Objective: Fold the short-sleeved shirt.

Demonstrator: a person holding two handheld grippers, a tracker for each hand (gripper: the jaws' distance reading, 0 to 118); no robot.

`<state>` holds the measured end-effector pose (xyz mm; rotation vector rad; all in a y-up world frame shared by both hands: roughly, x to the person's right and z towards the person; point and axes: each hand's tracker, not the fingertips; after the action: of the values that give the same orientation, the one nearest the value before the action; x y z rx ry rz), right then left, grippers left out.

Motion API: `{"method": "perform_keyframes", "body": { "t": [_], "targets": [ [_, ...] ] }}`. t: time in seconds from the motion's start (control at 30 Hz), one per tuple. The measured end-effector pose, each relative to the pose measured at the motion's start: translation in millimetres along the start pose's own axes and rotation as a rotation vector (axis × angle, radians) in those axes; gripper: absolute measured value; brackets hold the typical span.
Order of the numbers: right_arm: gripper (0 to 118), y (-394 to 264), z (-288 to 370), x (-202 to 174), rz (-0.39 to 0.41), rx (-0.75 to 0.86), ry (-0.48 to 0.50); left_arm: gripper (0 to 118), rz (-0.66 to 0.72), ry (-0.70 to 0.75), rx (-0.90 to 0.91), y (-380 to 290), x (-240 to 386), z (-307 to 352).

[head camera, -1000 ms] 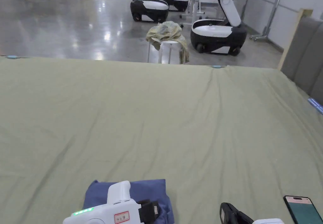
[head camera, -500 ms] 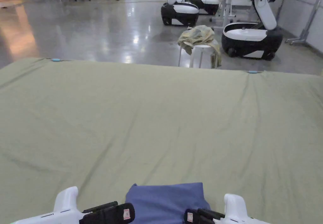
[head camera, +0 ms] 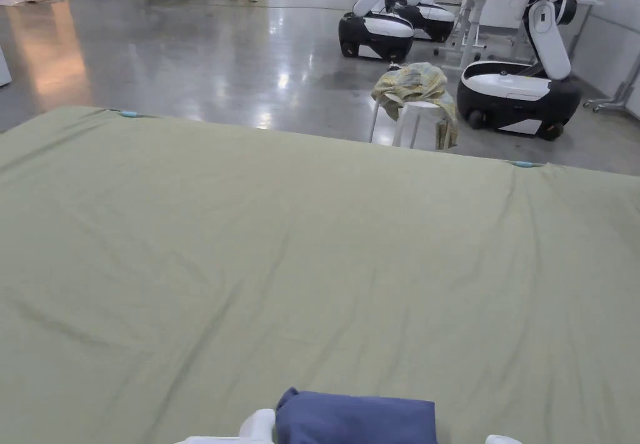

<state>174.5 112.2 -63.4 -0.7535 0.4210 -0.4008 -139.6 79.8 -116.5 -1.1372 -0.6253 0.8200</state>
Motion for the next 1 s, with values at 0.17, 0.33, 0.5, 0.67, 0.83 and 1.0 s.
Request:
{"method": "perform_keyframes", "body": {
  "t": [0.17,0.33,0.5,0.67,0.83,1.0],
  "targets": [
    [3,0.6,25.0,-7.1,0.015,0.066,0.028,19,-0.029,0.024,0.010,11.1,0.7,37.0],
    [3,3.9,44.7,-22.3,0.021,0.103,0.007,19,-0.073,0.210,0.009,55.8,-41.3,112.7],
    [3,1.0,53.2,-46.8,0.060,0.115,-0.009,19,-0.091,0.456,0.097,107.3,-89.2,232.7],
    [3,-7.7,47.1,-61.7,0.062,0.114,-0.001,19,-0.016,0.771,0.216,153.6,-154.5,354.4],
    [3,-13.3,38.8,-82.1,0.104,0.083,0.011,42,0.085,0.701,0.231,161.4,-209.2,420.4],
    [3,-10.3,39.3,-93.4,0.126,0.084,0.039,93,0.109,0.814,0.280,146.9,-209.5,436.7]
  ]
}}
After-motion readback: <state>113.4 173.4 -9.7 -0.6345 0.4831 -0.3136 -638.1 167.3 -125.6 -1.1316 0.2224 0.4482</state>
